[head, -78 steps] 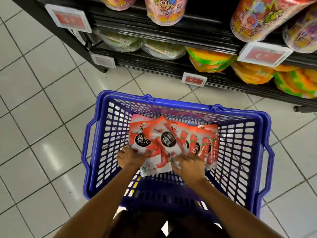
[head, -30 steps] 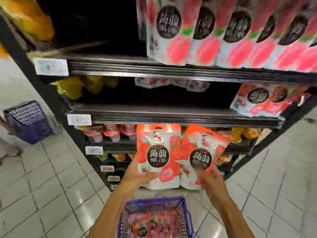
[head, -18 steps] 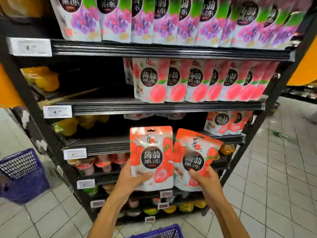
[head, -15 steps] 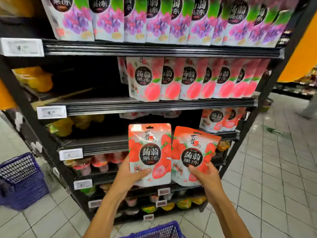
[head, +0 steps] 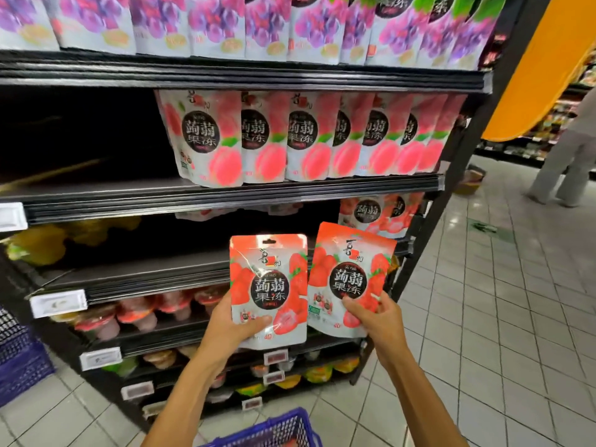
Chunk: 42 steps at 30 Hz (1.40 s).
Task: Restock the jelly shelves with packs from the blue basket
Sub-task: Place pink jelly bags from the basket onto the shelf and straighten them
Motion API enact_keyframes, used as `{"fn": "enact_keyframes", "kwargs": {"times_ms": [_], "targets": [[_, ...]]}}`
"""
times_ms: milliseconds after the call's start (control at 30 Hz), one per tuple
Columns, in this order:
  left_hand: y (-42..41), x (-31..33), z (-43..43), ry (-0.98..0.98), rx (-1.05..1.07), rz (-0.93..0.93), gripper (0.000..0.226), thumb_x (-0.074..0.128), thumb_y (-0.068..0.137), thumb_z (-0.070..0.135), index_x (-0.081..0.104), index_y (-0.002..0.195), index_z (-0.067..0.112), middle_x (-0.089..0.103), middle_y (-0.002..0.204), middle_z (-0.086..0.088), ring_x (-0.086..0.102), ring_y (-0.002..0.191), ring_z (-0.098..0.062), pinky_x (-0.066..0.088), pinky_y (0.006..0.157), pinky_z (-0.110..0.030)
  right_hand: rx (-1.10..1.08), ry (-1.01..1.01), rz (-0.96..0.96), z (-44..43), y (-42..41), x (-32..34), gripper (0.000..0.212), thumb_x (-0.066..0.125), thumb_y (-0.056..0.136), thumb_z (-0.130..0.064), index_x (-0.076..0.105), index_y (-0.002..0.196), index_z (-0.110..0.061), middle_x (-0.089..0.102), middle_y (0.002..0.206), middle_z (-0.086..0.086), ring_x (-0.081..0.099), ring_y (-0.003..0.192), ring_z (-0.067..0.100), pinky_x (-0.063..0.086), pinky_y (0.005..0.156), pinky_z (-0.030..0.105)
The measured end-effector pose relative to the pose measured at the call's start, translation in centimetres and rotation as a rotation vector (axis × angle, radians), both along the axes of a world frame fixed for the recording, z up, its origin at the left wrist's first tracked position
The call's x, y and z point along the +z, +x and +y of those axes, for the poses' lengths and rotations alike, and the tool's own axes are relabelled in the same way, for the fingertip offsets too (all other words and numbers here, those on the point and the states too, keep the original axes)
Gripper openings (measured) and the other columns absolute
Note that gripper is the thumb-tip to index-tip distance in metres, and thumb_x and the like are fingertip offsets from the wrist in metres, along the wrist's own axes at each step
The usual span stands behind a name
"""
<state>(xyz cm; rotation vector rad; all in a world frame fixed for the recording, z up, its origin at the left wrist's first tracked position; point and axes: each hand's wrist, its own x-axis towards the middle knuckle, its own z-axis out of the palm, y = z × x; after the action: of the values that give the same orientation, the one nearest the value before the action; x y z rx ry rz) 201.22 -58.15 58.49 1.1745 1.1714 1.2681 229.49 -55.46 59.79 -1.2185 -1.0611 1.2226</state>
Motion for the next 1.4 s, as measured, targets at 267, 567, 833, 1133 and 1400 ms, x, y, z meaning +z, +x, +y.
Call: {"fn": "enact_keyframes", "kwargs": {"times_ms": [267, 567, 833, 1133, 1400], "targets": [[3.9, -0.8, 3.6, -0.032, 0.092, -0.019, 0.071, 0.092, 0.053, 0.041, 0.062, 0.117, 0.040, 0.073, 0.115, 0.002, 0.071, 0.103, -0.017, 0.059, 0.076, -0.027, 0.057, 0.010, -0.006, 5.6, 3.7, -0.8, 0.049, 0.087, 0.067, -0.025, 0.067, 0.110, -0.032, 0.076, 0.105, -0.001, 0.073, 0.097, 0.021, 0.061, 0.078, 0.041], [6.5, -1.3, 6.6, -0.042, 0.192, -0.004, 0.055, 0.087, 0.062, 0.024, 0.065, 0.105, 0.049, 0.074, 0.111, 0.005, 0.071, 0.100, -0.014, 0.058, 0.071, -0.021, 0.097, 0.051, 0.007, 12.0, 4.5, -0.8, 0.043, 0.085, 0.073, -0.013, 0.068, 0.112, -0.022, 0.076, 0.104, -0.002, 0.072, 0.097, 0.016, 0.059, 0.074, 0.027], [6.7, -1.9, 7.5, -0.050, 0.260, -0.011, 0.062, 0.089, 0.066, 0.024, 0.061, 0.117, 0.045, 0.072, 0.116, 0.004, 0.070, 0.104, -0.015, 0.058, 0.073, -0.022, 0.090, 0.127, -0.031, 17.4, 2.7, 0.4, 0.042, 0.085, 0.074, -0.021, 0.067, 0.112, -0.024, 0.076, 0.102, -0.003, 0.071, 0.098, 0.015, 0.058, 0.086, 0.039], [6.9, -2.2, 7.8, -0.045, 0.304, -0.005, 0.059, 0.089, 0.067, 0.021, 0.063, 0.115, 0.044, 0.072, 0.115, 0.001, 0.070, 0.104, -0.018, 0.059, 0.074, -0.025, -0.031, 0.177, -0.124, 21.0, -0.1, -0.8, 0.069, 0.085, 0.074, -0.028, 0.054, 0.132, -0.006, 0.062, 0.126, 0.010, 0.055, 0.122, 0.026, 0.047, 0.102, 0.039], [7.5, -2.4, 7.7, -0.056, 0.333, -0.006, 0.067, 0.092, 0.062, 0.029, 0.060, 0.120, 0.040, 0.072, 0.116, 0.003, 0.070, 0.105, -0.016, 0.060, 0.077, -0.028, 0.029, 0.251, -0.269, 20.1, 1.4, -2.4, 0.044, 0.084, 0.075, -0.030, 0.058, 0.110, -0.020, 0.067, 0.101, -0.008, 0.061, 0.094, 0.004, 0.050, 0.082, 0.027]]}}
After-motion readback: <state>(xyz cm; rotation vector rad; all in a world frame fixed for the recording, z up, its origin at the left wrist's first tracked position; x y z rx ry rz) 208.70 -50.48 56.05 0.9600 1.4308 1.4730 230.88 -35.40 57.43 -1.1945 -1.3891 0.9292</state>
